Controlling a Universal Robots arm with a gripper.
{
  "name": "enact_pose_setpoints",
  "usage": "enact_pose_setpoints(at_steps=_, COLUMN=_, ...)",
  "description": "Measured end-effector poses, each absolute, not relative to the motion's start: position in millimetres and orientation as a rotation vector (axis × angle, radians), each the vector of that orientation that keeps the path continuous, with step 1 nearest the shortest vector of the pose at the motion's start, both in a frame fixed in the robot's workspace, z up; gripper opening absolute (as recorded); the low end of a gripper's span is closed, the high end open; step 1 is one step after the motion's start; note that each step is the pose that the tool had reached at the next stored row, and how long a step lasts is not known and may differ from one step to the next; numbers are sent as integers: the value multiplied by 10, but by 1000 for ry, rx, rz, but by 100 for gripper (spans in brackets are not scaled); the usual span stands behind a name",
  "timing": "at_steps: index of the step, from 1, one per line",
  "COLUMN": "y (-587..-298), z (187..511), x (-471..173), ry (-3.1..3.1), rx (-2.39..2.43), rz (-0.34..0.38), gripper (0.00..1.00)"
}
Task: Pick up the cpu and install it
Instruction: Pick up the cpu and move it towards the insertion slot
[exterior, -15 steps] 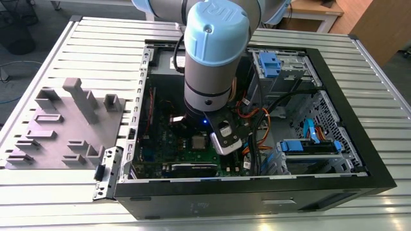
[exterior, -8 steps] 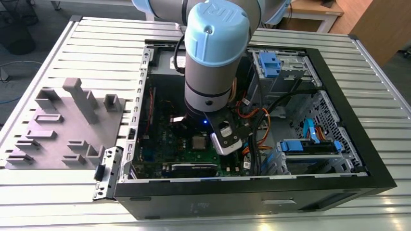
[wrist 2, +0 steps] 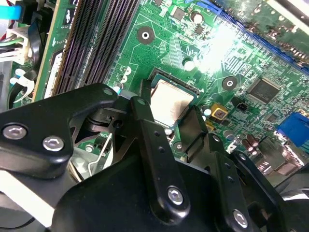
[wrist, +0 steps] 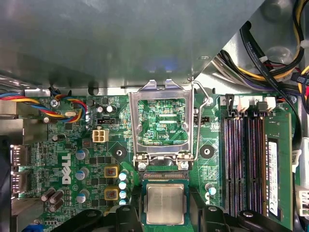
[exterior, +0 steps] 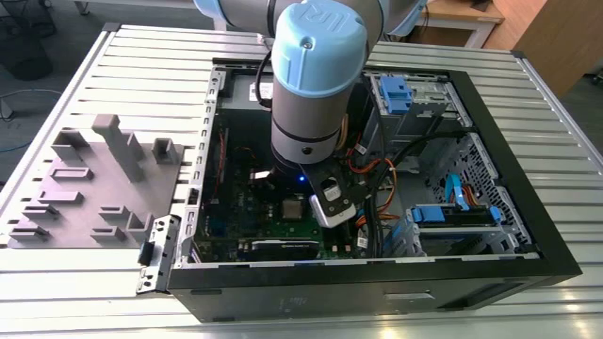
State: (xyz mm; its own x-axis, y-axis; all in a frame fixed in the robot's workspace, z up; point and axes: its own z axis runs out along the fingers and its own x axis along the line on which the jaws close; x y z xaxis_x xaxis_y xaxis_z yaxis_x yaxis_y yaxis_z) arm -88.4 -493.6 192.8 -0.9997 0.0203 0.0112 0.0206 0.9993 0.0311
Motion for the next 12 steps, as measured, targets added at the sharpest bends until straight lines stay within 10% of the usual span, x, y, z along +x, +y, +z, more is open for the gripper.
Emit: enact_pose_setpoints(at_steps=12, y=-4936, z=2277, x=-884, ry=-3130, rx=-32, rz=-49, gripper=47)
